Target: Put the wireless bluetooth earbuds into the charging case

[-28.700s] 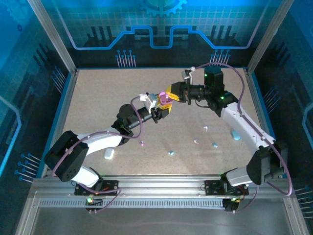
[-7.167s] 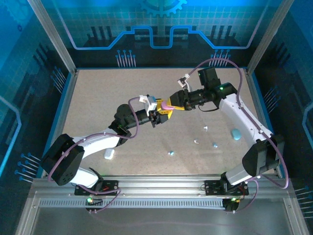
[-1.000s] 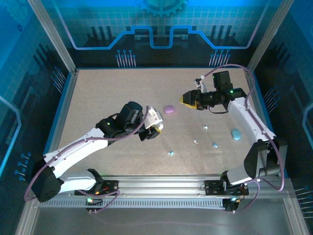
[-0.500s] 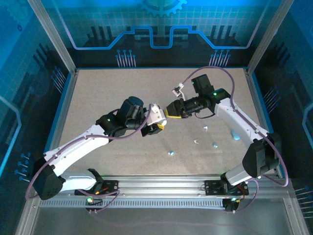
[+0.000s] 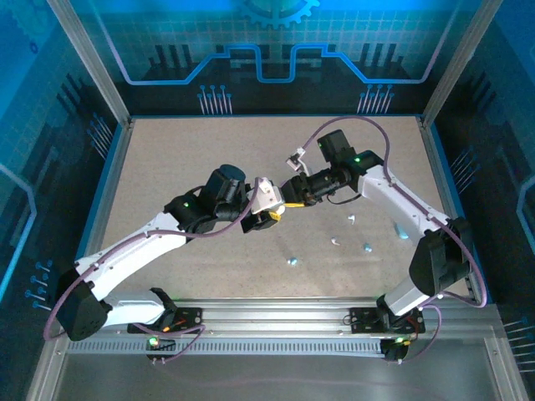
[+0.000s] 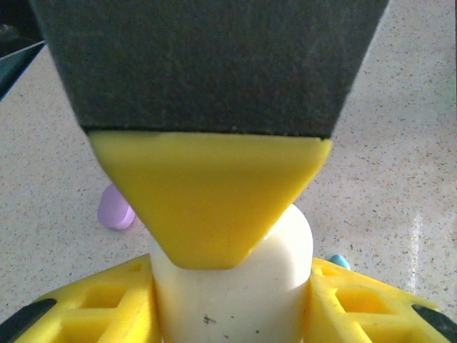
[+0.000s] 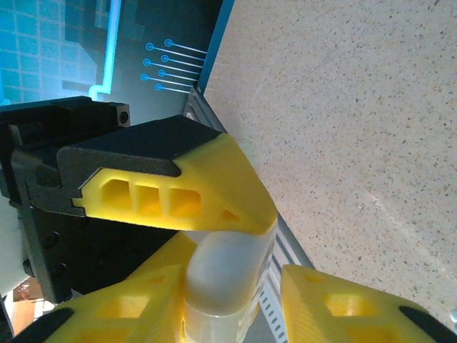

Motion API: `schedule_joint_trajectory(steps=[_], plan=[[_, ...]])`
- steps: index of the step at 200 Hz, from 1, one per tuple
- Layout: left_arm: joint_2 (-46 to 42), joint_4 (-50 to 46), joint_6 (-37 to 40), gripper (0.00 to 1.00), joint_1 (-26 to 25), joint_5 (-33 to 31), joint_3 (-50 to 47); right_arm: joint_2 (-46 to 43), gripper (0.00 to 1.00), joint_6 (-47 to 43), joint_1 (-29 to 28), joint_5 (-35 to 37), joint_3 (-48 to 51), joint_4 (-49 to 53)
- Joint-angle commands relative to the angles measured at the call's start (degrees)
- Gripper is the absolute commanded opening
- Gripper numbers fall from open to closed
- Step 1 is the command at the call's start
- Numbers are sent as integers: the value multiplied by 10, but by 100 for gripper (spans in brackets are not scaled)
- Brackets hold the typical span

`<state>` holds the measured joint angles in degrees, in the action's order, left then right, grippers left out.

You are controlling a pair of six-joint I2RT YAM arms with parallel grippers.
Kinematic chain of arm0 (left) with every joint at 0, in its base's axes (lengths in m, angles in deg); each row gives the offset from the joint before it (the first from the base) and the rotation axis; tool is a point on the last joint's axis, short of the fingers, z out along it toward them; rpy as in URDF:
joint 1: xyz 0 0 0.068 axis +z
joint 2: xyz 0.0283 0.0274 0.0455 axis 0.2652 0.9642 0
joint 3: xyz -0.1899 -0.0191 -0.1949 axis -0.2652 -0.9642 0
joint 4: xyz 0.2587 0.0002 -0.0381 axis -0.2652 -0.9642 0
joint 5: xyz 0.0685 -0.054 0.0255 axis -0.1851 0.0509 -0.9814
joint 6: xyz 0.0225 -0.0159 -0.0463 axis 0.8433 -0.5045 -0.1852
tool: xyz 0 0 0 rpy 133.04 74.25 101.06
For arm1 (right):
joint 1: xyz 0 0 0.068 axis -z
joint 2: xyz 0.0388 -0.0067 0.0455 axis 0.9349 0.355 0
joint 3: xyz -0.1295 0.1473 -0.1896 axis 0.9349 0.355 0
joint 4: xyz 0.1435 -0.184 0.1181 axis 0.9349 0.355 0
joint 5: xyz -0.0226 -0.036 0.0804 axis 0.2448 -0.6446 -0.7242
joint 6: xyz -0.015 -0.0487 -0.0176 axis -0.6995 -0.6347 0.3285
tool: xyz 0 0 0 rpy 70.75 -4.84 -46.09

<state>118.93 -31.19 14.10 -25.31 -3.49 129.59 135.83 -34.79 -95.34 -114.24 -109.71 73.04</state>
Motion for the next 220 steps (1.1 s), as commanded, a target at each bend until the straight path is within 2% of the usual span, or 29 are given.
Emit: schedule_joint_trajectory(steps=[1,21,41,89,136,159,197,220], plan=[[6,14,8,44,-3,-1,21,13,38,-16,-11,-2,-17,25],[10,8,9,44,-3,-5,23,16,36,-22,-13,1,-21,33],[13,7,11,44,-3,-6,25,18,39,-21,-14,0,-24,32],[13,6,11,47,-3,-14,25,21,27,-26,-15,6,-29,39],[-7,43,-10,77,-2,-13,-3,-3,18,-9,1,-8,-10,-22],[-40,100,-66,82,26,43,-39,-22,16,-8,19,-31,12,-75],[-91,253,-224,83,100,169,-117,-64,15,20,69,-74,63,-217],[-89,341,-323,83,127,219,-142,-86,17,19,86,-91,76,-280]])
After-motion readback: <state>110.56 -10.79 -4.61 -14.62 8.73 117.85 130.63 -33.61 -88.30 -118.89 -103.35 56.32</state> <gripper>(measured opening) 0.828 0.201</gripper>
